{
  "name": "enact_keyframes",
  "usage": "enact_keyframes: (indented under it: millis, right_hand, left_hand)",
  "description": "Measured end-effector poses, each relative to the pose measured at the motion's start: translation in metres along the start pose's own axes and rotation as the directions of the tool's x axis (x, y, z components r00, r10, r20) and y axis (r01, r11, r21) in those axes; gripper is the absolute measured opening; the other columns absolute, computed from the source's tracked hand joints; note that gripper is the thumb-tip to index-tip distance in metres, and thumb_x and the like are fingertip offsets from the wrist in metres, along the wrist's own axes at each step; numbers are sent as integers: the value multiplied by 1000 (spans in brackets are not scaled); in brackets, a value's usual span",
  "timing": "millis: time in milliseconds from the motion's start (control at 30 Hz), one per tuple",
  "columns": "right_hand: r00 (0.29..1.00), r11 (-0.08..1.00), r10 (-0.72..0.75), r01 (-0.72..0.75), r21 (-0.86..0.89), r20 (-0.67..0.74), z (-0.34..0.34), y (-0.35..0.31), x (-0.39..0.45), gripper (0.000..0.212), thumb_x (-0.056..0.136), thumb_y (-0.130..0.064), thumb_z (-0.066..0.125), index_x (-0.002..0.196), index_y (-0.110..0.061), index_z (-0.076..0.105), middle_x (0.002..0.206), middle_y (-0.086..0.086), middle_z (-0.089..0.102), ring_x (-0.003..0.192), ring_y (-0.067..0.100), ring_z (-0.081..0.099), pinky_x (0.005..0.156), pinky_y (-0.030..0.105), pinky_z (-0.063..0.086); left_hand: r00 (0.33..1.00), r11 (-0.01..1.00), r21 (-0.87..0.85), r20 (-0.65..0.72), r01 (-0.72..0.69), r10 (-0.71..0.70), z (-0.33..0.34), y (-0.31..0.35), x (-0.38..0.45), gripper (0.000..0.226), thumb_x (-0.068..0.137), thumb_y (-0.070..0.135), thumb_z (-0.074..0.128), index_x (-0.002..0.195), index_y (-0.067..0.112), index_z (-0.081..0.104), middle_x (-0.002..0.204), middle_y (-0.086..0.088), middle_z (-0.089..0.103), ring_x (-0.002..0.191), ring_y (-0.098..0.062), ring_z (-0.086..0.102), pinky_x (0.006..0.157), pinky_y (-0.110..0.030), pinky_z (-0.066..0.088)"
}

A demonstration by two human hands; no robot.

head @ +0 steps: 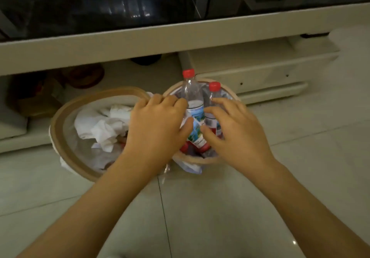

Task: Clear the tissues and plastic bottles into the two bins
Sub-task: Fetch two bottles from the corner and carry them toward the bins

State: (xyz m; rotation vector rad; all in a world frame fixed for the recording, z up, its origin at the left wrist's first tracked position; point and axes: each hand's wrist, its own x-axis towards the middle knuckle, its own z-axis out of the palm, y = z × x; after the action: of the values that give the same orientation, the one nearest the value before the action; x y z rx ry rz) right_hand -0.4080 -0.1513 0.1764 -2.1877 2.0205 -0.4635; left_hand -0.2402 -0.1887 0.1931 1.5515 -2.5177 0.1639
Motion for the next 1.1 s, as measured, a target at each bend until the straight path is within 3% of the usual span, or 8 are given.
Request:
enact_keyframes:
  millis: [167, 267, 400, 600, 800, 967, 1100]
  right_hand:
    - [979, 978, 202, -201, 56, 0, -74, -5, -19, 52, 78, -42, 55, 122, -14, 59, 128, 10, 56, 116, 33, 52, 90, 47, 48]
    - [955, 957, 289, -289, -12, 64, -129, -13, -30, 69, 80, -55, 42, 137, -15, 45, 142, 13, 45, 130, 34, 41, 100, 50, 40]
    - [928, 931, 365, -364, -23, 73, -226, -28, -32, 77, 81, -60, 30, 147, -19, 30, 152, 9, 32, 140, 31, 28, 109, 47, 29]
    - [907, 907, 420, -420, -15, 30, -403, -81, -30, 68, 92, -56, 38, 149, -24, 21, 157, 4, 22, 144, 24, 16, 114, 45, 23]
    - [879, 877, 477, -477, -61, -13, -559, -144, -51, 69, 91, -55, 42, 150, -28, 18, 158, 1, 17, 146, 21, 10, 116, 44, 18]
    - [864, 838, 493, -504, -208, -105, -649, -186, -76, 70, 91, -63, 27, 150, -26, 14, 158, 4, 17, 146, 25, 12, 114, 49, 16]
    - [834, 811, 524, -551, -197, -173, -693, -211, -106, 72, 89, -65, 22, 151, -29, 10, 160, 1, 13, 147, 22, 7, 115, 49, 10]
  left_hand:
    - [993, 996, -88, 113, -17, 27, -54, 17, 2, 30, 83, 40, 62, 105, 20, 68, 108, -2, 68, 99, -24, 62, 78, -38, 44]
    - [994, 993, -109, 96, -39, 50, -105, 26, 14, 37, 82, 37, 64, 113, 17, 66, 124, -5, 62, 119, -26, 54, 91, -44, 42]
    - [993, 990, -112, 73, -87, 95, -196, 38, 38, 47, 86, 44, 59, 125, 19, 58, 144, -7, 46, 136, -26, 36, 106, -47, 29]
    - [985, 973, -203, 106, -110, 133, -365, 61, 66, 51, 86, 47, 58, 130, 21, 55, 146, -5, 44, 138, -24, 33, 109, -44, 25]
    - [977, 948, -249, 20, -201, 212, -525, 68, 63, 51, 85, 49, 55, 130, 24, 55, 144, -2, 46, 137, -22, 35, 109, -45, 26]
    - [979, 946, -253, -24, -203, 203, -618, 73, 51, 57, 85, 50, 50, 134, 22, 50, 142, -4, 48, 137, -24, 35, 108, -46, 28]
    - [959, 922, -263, -90, -284, 269, -665, 84, 43, 57, 85, 49, 53, 135, 21, 49, 142, -5, 48, 137, -25, 36, 106, -46, 31]
